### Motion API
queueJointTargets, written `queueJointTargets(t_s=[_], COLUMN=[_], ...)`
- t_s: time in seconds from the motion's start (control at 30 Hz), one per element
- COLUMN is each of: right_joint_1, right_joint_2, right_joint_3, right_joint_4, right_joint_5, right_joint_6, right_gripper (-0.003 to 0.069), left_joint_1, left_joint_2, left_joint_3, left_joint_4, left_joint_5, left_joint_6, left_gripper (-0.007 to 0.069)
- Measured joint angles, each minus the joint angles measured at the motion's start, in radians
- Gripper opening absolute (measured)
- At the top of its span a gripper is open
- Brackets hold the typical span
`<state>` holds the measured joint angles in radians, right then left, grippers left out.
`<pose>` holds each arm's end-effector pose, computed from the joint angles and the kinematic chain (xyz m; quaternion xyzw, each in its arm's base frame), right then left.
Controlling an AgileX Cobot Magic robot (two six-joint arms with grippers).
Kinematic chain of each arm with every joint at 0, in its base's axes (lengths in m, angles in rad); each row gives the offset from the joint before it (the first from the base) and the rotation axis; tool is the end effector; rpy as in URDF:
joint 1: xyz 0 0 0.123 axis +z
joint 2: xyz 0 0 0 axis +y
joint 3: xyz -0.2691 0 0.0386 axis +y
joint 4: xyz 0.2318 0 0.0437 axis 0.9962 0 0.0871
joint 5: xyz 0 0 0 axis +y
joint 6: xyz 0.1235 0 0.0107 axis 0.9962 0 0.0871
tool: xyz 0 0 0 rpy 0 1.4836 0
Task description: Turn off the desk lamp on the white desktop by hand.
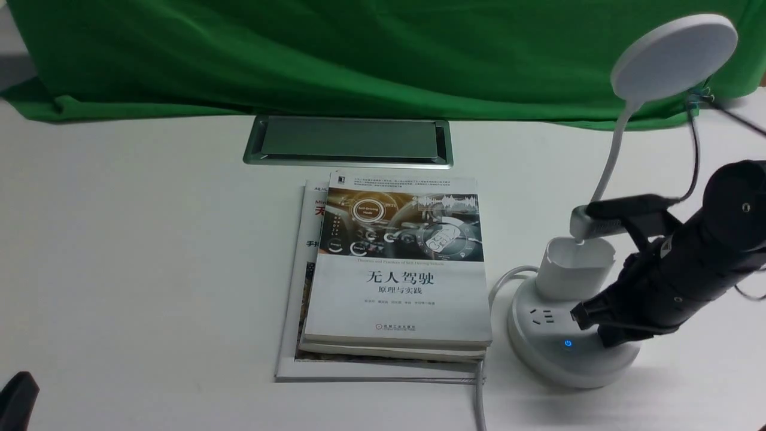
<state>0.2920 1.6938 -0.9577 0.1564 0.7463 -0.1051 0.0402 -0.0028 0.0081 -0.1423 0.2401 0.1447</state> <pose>0.2784 0.0974 0.1408 -0.1444 0.9839 0.0658 0.0816 0.0853 -0.0008 0.1840 -0.0019 0.7600 0.0023 0.6499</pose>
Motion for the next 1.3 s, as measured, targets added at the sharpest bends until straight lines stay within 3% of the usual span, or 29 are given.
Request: queueJointTargets(t_s=[0.43,1.0,1.3], right_joint_1=[0.000,0.000,0.000], right_joint_2=[-0.095,-0.667,-0.786], right_joint_3=[0.012,0.182,0.184], right_joint_4=[-0.013,-0.023,-0.023], right_joint_5=[0.032,0.131,0.017], right_joint_6=[-0.001,-0.001,0.002], right_gripper=[0.0036,0.0040,0.0040], left_joint_1=[0.000,0.000,0.000], left_joint_2=[0.000,0.000,0.000], left_joint_3=[0.000,0.000,0.000], left_joint_4=[0.000,0.000,0.000], left_joint_5=[0.000,0.000,0.000], left_joint_6=[0.000,0.000,0.000], left_gripper=[0.0242,0.0242,0.0242])
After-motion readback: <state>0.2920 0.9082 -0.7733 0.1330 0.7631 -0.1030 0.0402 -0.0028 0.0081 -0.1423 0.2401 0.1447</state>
